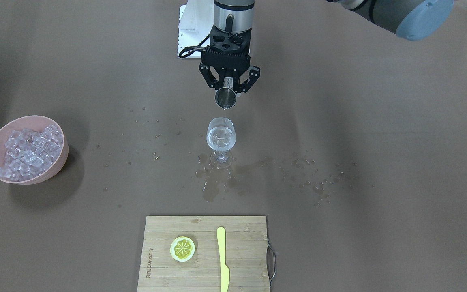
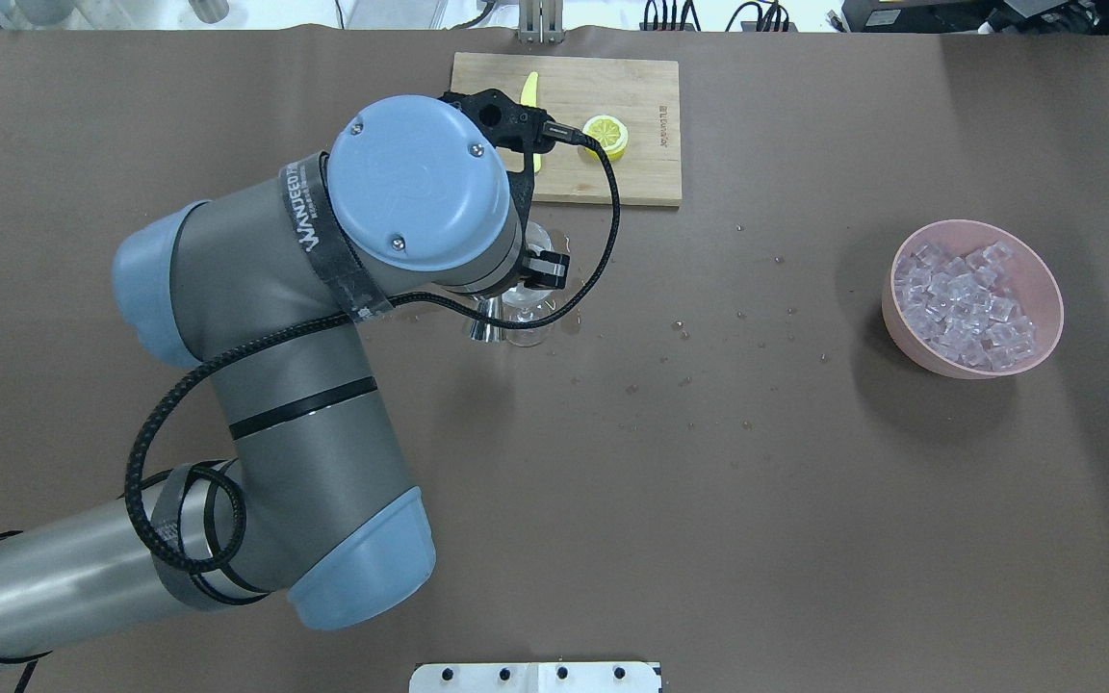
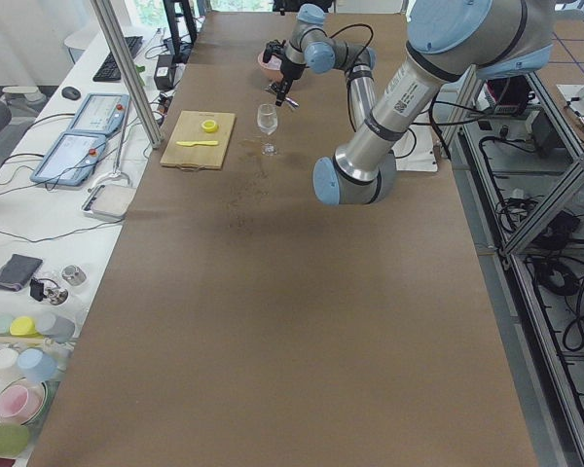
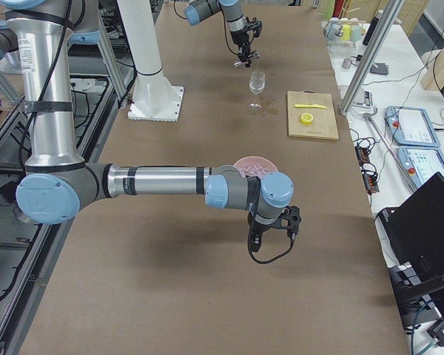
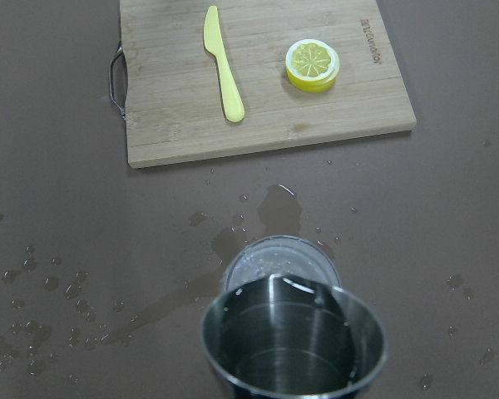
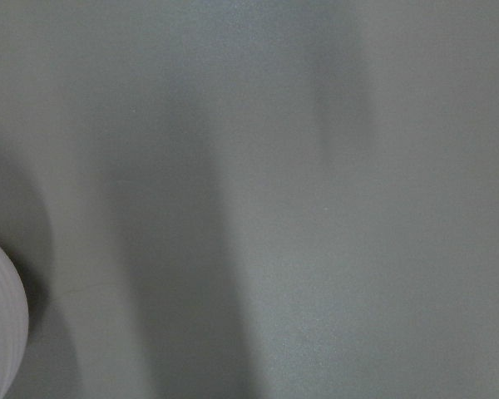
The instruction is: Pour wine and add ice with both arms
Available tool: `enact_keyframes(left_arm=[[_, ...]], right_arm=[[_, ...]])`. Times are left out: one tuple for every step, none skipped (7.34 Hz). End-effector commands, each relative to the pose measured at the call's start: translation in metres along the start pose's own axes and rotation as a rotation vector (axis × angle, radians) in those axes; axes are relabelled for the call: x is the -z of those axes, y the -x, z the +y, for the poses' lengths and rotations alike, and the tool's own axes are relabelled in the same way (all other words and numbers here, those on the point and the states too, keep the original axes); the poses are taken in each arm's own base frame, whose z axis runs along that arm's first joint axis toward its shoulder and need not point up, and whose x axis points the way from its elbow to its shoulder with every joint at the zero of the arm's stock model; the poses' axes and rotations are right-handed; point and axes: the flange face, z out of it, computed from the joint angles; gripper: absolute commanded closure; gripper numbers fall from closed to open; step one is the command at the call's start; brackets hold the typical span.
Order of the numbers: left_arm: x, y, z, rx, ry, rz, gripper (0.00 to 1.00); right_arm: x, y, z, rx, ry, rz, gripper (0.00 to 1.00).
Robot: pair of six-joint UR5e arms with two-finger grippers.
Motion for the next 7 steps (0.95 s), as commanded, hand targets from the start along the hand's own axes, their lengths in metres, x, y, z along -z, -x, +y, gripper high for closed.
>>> enact_keyframes(left_arm=[[0.011,-0.007,-0.003,-0.019,0.048,-0.077,1.0],[0.019,-0.01,-0.004,-0.039,0.077,-0.106,1.0],[0.023,-0.015,-0.006,-0.04,0.084,-0.105,1.0],[0.016,-0.03,-0.016,-0.04,0.096,-0.123,1.0],[0.005,-0.05,-0.028,-0.043,0.113,-0.15,1.0],[-0.002,-0.055,-0.033,-0.05,0.123,-0.167,1.0],[-0.007,-0.052,-0.032,-0.063,0.13,-0.181,1.0]], right_arm=[[0.0,0.0,0.0,-0.001,0.0,-0.001,0.0],[0.0,0.0,0.0,-0.001,0.0,-0.001,0.0],[-0.001,-0.001,0.0,-0.002,0.002,-0.001,0.0],[-0.002,0.001,0.0,-0.001,0.006,-0.001,0.0],[-0.004,0.0,0.0,-0.003,0.008,-0.006,0.0],[-0.004,0.0,-0.001,-0.002,0.009,-0.006,0.0],[-0.005,-0.001,-0.001,-0.005,0.012,-0.007,0.0]])
